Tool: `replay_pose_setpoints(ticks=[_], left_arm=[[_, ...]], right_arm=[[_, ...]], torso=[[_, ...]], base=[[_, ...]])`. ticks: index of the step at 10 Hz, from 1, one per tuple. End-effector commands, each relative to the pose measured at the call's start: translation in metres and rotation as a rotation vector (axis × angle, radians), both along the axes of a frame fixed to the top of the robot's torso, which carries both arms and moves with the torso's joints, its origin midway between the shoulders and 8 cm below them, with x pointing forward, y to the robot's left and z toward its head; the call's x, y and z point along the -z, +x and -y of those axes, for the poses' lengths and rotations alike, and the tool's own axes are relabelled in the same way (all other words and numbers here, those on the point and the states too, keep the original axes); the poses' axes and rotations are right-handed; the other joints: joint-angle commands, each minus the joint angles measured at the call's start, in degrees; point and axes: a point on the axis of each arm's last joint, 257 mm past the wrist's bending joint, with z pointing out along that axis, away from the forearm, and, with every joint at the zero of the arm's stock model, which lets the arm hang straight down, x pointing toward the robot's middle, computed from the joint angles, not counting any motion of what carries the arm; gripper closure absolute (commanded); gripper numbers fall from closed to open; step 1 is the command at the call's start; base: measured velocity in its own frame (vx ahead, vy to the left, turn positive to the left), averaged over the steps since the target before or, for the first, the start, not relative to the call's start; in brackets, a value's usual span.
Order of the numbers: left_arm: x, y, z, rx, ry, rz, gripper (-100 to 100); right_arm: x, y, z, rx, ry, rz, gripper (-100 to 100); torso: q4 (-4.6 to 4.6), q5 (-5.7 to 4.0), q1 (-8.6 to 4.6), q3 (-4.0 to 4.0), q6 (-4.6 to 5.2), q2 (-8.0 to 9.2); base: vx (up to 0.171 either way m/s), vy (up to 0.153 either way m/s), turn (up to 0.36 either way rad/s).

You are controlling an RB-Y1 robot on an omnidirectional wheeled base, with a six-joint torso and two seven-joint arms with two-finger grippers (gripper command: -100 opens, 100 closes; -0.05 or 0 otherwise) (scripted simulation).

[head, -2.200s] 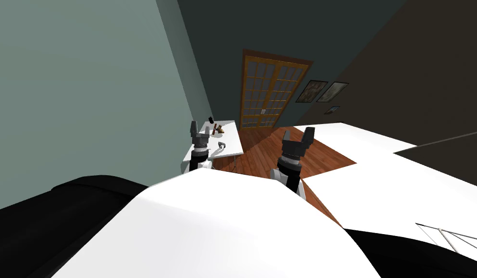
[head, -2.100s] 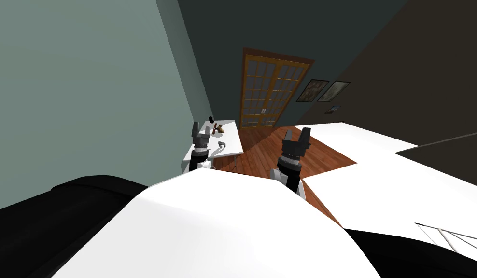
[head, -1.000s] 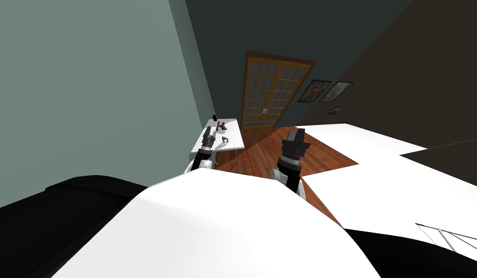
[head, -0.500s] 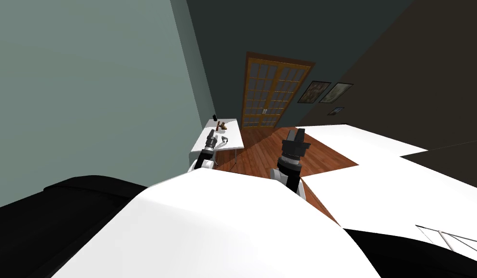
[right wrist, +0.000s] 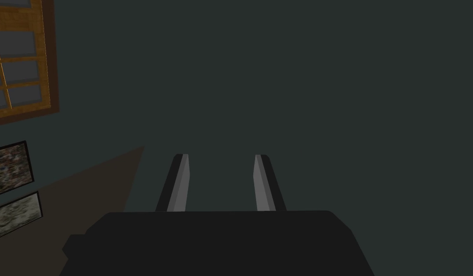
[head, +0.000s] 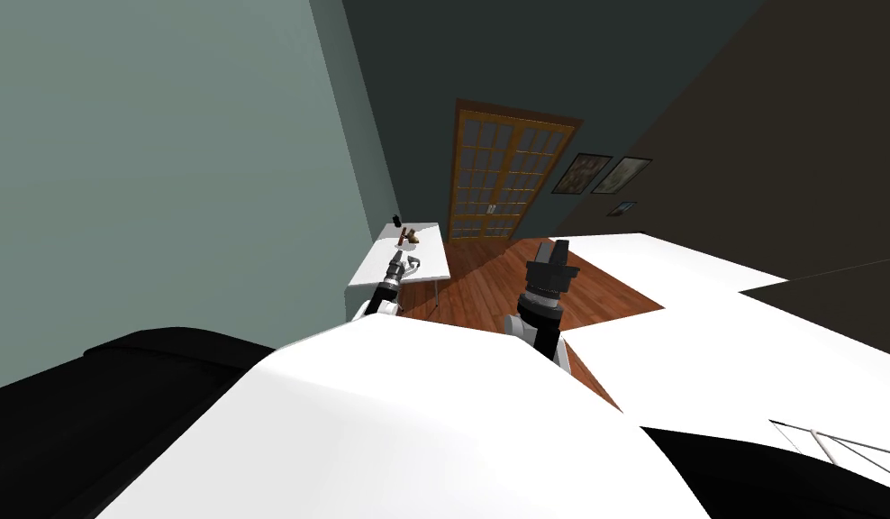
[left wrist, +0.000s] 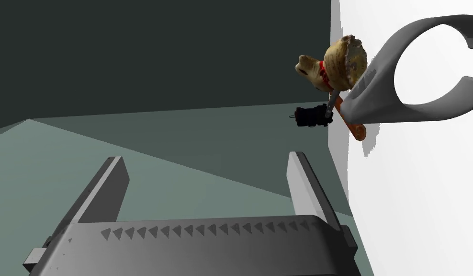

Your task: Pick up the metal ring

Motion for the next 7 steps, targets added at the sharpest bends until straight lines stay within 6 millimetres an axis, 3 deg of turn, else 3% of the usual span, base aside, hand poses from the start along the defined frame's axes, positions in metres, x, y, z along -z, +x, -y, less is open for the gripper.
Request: replay_pose_setpoints(ticks=[1,2,7], left_arm=[[0.023,0.000,-0.007,-0.017,0.009,-0.060,-100],[0.047,-0.003,-0.016,-0.037,0.023,-0.127,-100],[0.103,-0.017,-0.040,-0.093,0.052,-0.286,-100]], right_arm=[[0.000,0.000,0.000,0.000,0.000,0.000,0],[0.000,0.000,0.000,0.000,0.000,0.000,0],[0.000,0.000,0.000,0.000,0.000,0.000,0]], torso=[[0.00,0.00,0.00,0.00,0.00,0.00],[0.01,0.00,0.03,0.01,0.00,0.03],[-0.01,0.03,0.15,-0.04,0.00,-0.08]], base=[[0.057,-0.077,-0.015],[0.084,-0.085,-0.039],[0.087,-0.052,-0.034]])
